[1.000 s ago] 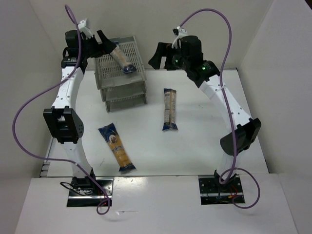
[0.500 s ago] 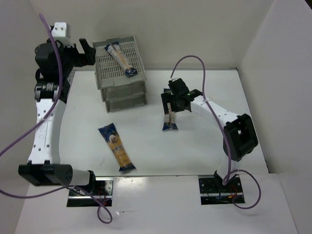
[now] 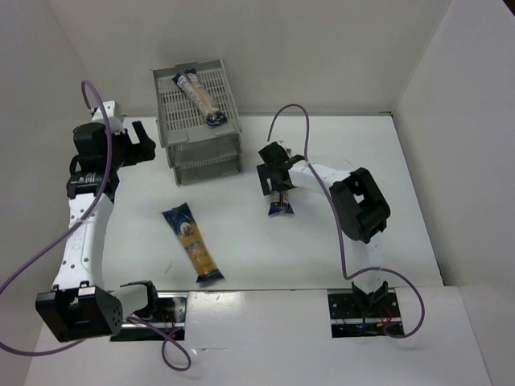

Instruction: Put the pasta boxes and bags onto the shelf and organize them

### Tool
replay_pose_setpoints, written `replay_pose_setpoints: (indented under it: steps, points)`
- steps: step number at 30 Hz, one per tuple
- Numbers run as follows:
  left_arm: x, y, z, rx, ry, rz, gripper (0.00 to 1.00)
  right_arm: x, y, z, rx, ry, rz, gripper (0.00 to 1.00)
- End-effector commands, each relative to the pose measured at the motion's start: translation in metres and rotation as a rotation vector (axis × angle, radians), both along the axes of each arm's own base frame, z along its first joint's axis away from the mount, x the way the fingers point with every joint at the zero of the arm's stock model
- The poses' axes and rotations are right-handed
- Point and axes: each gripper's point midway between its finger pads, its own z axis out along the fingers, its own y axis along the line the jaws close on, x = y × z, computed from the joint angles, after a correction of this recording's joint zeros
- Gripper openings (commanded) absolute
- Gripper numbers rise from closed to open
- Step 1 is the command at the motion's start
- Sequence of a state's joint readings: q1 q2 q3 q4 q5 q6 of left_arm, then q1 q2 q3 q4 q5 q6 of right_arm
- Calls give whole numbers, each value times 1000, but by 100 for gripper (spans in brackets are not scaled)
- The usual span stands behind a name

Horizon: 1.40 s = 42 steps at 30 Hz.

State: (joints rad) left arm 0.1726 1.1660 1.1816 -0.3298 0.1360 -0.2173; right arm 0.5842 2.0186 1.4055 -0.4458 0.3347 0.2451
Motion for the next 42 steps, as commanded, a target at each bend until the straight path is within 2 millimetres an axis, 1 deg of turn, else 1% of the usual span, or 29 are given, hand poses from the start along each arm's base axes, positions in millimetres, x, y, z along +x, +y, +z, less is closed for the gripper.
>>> replay_pose_setpoints:
  steps: [1,3,4,5,7,8,10,11,12,15,16,17,18,19,20,21,22,23,24,25,26,27,29,30,33,34,38,40,42]
  points:
    - [-8,5,20,-17,-81,18,100,13,-4,-15,-27,-22,-32,100]
    - [-11,5,14,-39,-70,21,100,8,3,-30,-6,21,1,98]
    - [-12,7,4,-59,-50,28,100,7,5,-33,7,25,8,88]
    - [-14,7,7,-58,-58,28,100,3,10,-40,28,54,26,81]
    - [-16,13,1,-77,-46,48,100,-6,17,-46,64,92,53,63]
    - [-18,17,0,-85,-47,64,100,-12,23,-47,100,124,66,40]
    - [-19,20,0,-85,-47,74,100,-22,24,-55,116,162,81,13]
    - [-20,20,3,-82,-56,73,100,-22,27,-49,131,155,87,0]
    - [-21,21,4,-85,-57,74,100,-27,28,-52,143,175,97,0]
    - [-22,19,7,-86,-66,65,100,-25,21,-33,194,169,97,0]
    - [-24,19,10,-84,-76,64,100,-29,25,-24,243,189,127,0]
    - [-27,18,14,-89,-88,67,100,-25,29,-2,296,161,156,0]
    - [-27,18,14,-89,-89,67,100,-27,21,7,339,177,159,0]
    - [-29,17,19,-85,-103,66,100,-40,30,20,436,224,219,0]
    - [-32,19,24,-81,-117,74,100,-45,33,48,512,205,264,0]
    - [-34,18,22,-90,-116,77,100,-48,28,62,572,208,296,0]
    - [-34,16,22,-94,-116,66,100,-61,28,70,625,237,330,0]
    - [-37,15,27,-100,-129,67,100,-77,34,97,714,237,408,0]
    - [-41,15,28,-116,-136,69,100,-86,36,107,737,227,455,0]
    - [-41,12,28,-129,-136,57,100,-101,35,107,758,255,475,0]
    - [-44,9,28,-140,-141,49,100,-115,39,116,810,271,516,0]
    - [-46,10,35,-153,-163,56,100,-126,38,133,833,241,549,0]
    - [-50,7,39,-163,-183,41,100,-149,33,133,854,263,573,0]
    - [-50,5,34,-183,-171,37,100,-156,31,135,863,260,583,0]
    - [-56,0,36,-215,-182,28,100,-180,25,142,880,239,618,0]
    - [-59,3,33,-225,-181,43,100,-183,25,152,891,213,640,0]
    - [-66,-1,32,-246,-190,38,100,-194,26,162,932,217,663,0]
    - [-69,-4,29,-262,-180,33,100,-196,27,166,942,213,676,0]
    - [-69,-4,29,-270,-180,36,100,-192,30,181,954,186,692,0]
